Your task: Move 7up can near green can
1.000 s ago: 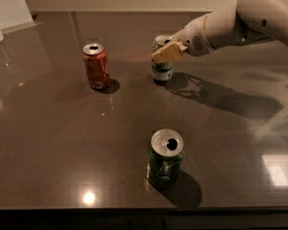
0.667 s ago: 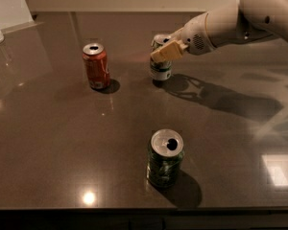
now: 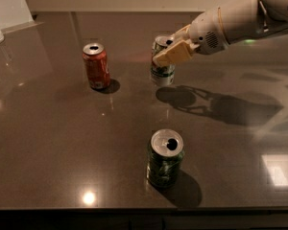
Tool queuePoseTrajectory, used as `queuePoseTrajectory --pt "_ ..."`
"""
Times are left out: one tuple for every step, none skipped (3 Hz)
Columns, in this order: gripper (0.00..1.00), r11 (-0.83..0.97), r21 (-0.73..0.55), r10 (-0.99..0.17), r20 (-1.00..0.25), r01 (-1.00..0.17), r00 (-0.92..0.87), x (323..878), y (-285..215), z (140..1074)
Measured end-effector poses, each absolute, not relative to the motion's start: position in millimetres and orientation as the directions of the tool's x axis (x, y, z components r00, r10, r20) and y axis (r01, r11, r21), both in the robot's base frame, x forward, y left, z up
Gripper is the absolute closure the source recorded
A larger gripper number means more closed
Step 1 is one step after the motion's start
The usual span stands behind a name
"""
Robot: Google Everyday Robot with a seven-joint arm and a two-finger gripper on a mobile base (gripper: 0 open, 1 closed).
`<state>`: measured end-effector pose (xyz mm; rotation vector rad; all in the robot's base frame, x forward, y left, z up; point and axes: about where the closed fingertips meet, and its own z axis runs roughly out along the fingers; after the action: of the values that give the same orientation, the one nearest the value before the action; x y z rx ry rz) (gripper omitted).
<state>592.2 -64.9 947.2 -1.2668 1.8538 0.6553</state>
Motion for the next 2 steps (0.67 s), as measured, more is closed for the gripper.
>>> queuePoseTrajectory --pt "1.0 0.33 -0.005 -0.542 -0.82 -0.944 -0.185 574 -71 952" --pt "1.0 0.25 0.012 -0.581 -0.798 -0.968 -0.16 535 -91 961"
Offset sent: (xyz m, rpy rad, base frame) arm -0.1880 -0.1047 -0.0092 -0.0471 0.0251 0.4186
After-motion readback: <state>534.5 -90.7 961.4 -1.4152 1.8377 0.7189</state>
